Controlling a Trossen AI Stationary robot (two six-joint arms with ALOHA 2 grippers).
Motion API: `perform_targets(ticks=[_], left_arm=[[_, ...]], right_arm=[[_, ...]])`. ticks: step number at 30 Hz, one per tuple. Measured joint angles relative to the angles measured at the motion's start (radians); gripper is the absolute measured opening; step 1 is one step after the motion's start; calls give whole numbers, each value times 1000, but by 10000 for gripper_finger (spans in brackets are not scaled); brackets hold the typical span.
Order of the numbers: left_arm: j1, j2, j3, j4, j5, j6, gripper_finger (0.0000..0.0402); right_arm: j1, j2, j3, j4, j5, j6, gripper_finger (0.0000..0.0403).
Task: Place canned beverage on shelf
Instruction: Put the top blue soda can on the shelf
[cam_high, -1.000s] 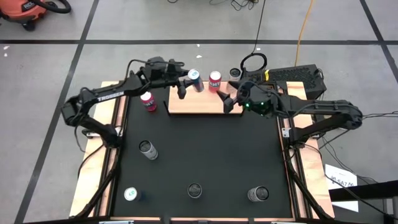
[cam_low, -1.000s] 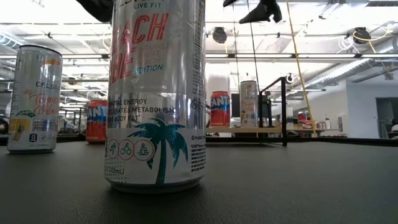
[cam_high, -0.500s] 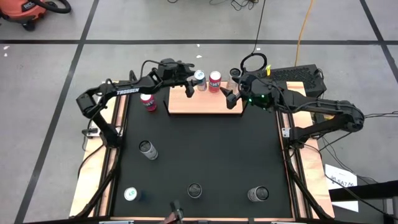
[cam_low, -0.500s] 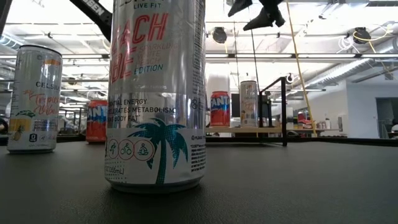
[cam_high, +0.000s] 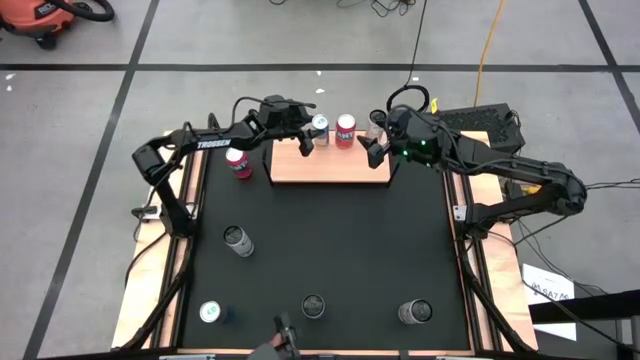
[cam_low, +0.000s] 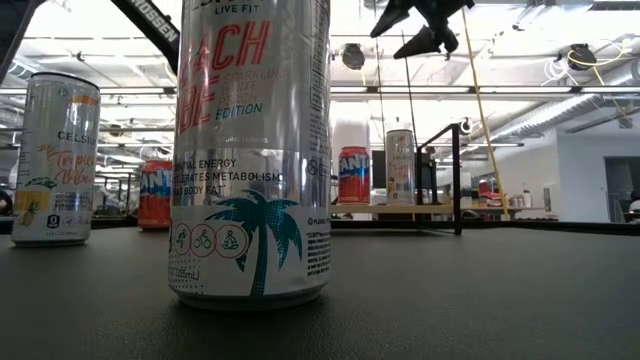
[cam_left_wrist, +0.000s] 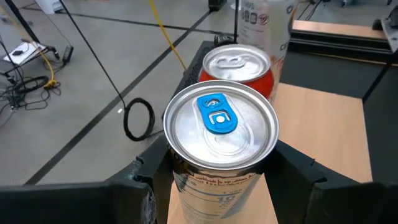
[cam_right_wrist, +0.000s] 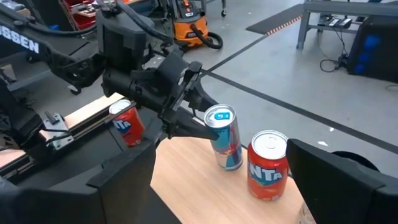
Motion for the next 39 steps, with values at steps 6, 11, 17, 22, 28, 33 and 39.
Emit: perform_targets(ticks=[6,11,17,22,28,33,39], left_arm=[[4,13,0,3,1,0,187],[7,13,0,3,3,0,188],[9,13,0,2,3,0,208],[9,20,0,6,0,0,222],[9,22,0,4,-4,0,224],[9,22,0,3,-4,-1,224],[9,22,0,3,-4,-2,224]], right_arm=[[0,0,0,0,-1,6,348],[0,0,0,0,-1,18,348],[0,0,0,0,-1,26,348],[0,0,0,0,-1,27,348],[0,0,0,0,-1,39,348],[0,0,0,0,-1,39,348],[0,0,0,0,-1,53,348]])
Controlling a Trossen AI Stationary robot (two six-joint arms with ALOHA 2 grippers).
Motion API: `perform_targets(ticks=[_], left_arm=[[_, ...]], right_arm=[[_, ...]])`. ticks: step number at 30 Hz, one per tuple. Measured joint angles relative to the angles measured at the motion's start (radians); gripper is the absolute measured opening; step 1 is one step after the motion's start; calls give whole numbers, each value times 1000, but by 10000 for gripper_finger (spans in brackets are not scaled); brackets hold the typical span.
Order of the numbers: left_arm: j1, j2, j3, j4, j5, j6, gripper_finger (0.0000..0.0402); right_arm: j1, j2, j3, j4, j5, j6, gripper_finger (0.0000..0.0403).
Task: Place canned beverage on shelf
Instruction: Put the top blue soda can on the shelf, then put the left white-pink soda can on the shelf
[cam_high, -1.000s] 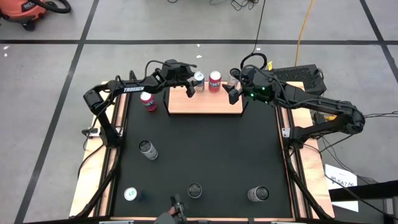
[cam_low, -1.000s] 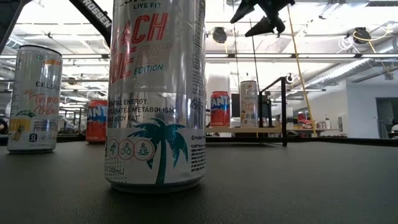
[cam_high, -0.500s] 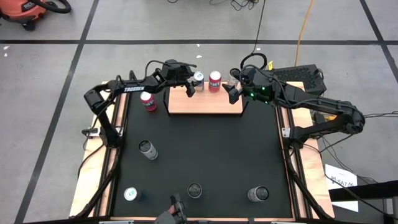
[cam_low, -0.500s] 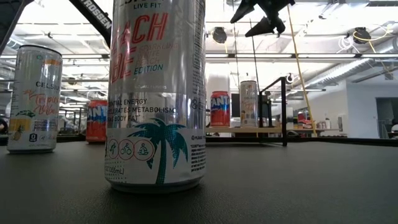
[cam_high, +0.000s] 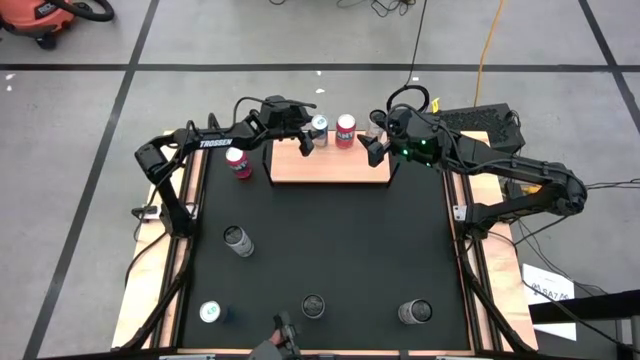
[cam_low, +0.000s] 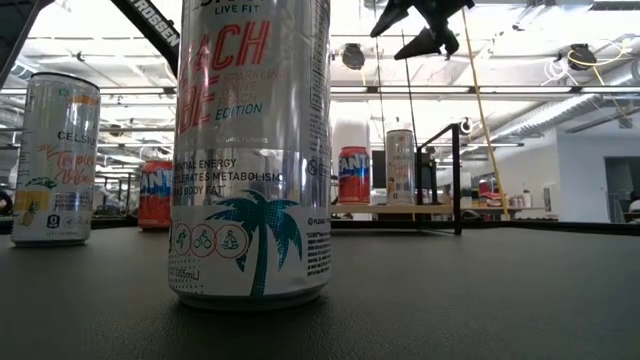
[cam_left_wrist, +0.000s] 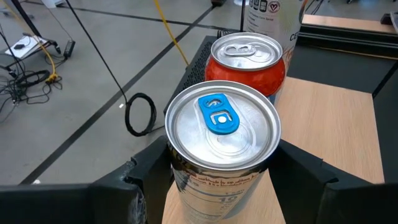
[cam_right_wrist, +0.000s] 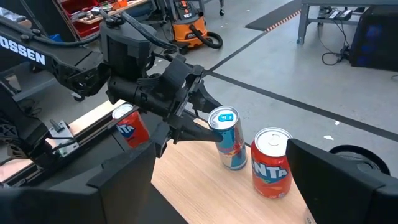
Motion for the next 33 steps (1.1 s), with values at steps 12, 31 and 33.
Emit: perform_targets(ticks=[12,31,33], left_arm=[[0,0,0,0,-1,1,225],[0,-3,0,11,-20,0,339],[0,-8,0,9,-32,0,351]], right_arm=[[0,0,0,0,0,0,348],[0,0,0,0,-4,1,348],[0,0,0,0,-16,1,348]])
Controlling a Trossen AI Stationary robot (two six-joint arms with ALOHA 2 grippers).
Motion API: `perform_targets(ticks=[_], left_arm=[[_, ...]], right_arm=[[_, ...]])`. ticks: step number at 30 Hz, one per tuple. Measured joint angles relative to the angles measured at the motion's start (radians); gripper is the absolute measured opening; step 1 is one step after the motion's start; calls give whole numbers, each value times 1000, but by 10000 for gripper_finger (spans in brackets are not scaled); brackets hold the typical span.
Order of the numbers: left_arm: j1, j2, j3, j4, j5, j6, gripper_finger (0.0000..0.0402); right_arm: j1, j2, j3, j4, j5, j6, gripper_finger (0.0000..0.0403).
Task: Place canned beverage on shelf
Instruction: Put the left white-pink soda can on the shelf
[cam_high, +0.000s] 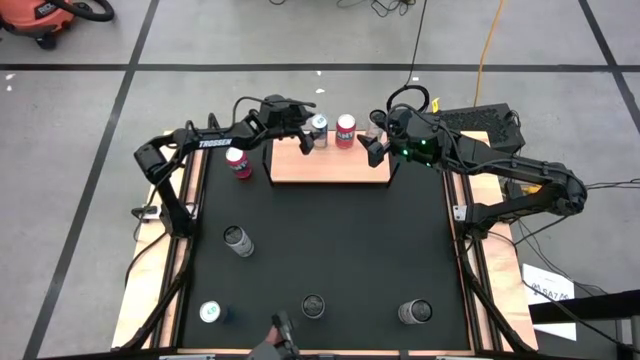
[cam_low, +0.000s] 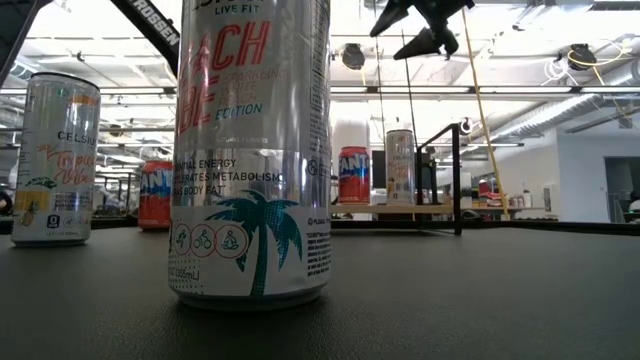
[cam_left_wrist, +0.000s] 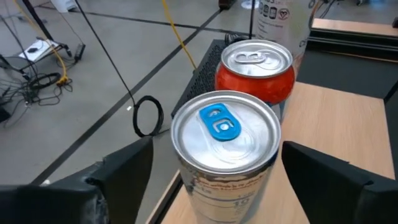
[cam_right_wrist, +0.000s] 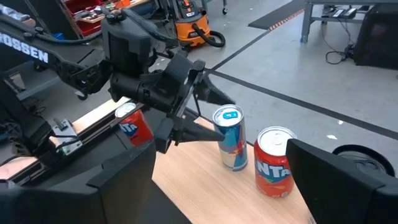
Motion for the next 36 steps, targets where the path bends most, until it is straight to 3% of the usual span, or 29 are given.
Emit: perform_targets(ticks=[8,16,27,31,36], left_arm=[[0,-73,0,-22,-23,0,357],[-12,-213,0,-156,-37,3,357],[-86,-465,0,-235,-40,18,356],[-97,-544,0,-240,-39,-117,356],[-101,-654,0,-321,-16,-154,356]], right_arm=[[0,0,0,-1,-8,7,348],[0,0,0,0,-14,7,348],[2,1,-1,79,-318,-4,348],[12,1,-1,141,-346,76,343],[46,20,-1,169,-345,162,319]])
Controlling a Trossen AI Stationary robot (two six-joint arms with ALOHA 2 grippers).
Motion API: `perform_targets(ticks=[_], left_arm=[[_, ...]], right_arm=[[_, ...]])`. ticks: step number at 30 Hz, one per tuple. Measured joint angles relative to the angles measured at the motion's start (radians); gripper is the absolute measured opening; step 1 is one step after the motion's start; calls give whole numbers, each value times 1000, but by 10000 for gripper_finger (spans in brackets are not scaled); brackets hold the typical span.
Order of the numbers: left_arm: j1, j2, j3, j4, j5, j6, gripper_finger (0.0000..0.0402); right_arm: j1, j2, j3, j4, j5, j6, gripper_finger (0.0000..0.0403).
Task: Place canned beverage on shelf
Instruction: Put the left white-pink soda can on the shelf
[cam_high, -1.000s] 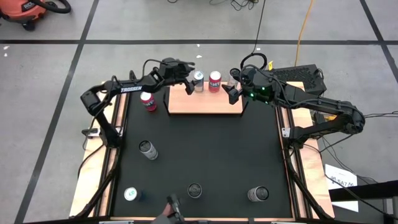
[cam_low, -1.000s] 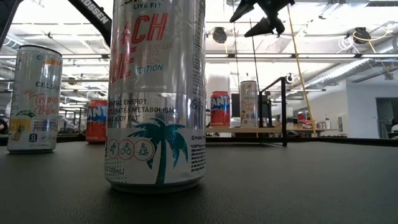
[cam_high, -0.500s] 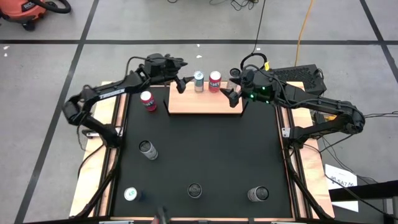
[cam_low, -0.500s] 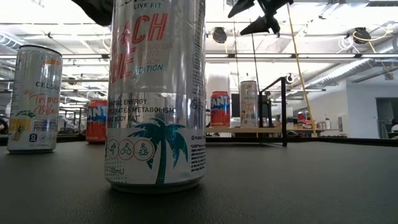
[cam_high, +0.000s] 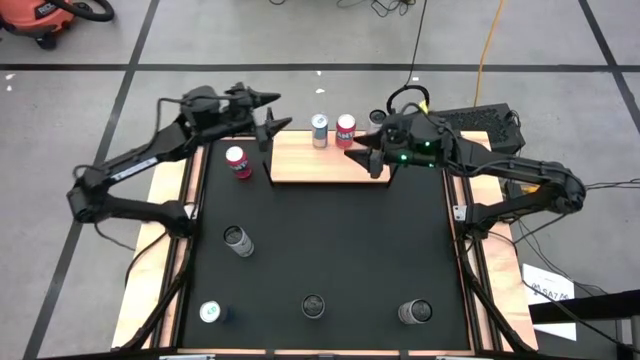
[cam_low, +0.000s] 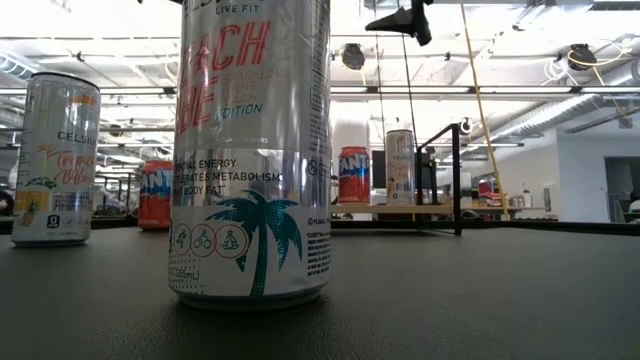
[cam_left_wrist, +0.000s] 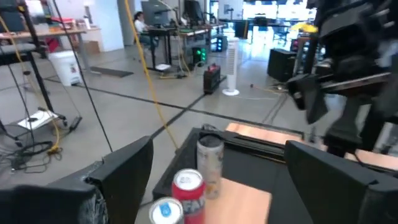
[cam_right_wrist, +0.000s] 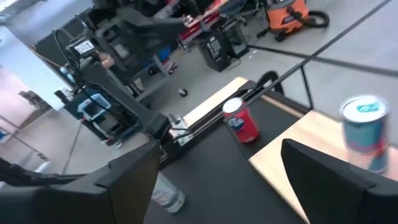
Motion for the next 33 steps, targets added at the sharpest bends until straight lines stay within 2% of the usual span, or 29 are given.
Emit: perform_targets(ticks=[5,9,13,17,23,25,33], left_arm=[[-18,-110,0,-211,3,0,356],[-77,-165,0,-429,6,-17,356],[-162,-196,0,-592,-20,-138,356],[-274,-240,0,-664,-69,-239,356],[-469,-295,3,-666,-81,-374,356],[-540,-290,5,-635,-115,-421,356],[-767,-134,5,-401,-311,-475,356]], right_arm=[[53,71,0,58,27,66,298],[94,144,0,134,51,103,288],[126,196,0,176,52,137,282],[159,205,0,170,52,151,277],[229,174,0,80,53,152,272],[264,158,0,21,60,155,269],[466,102,0,-248,221,292,259]])
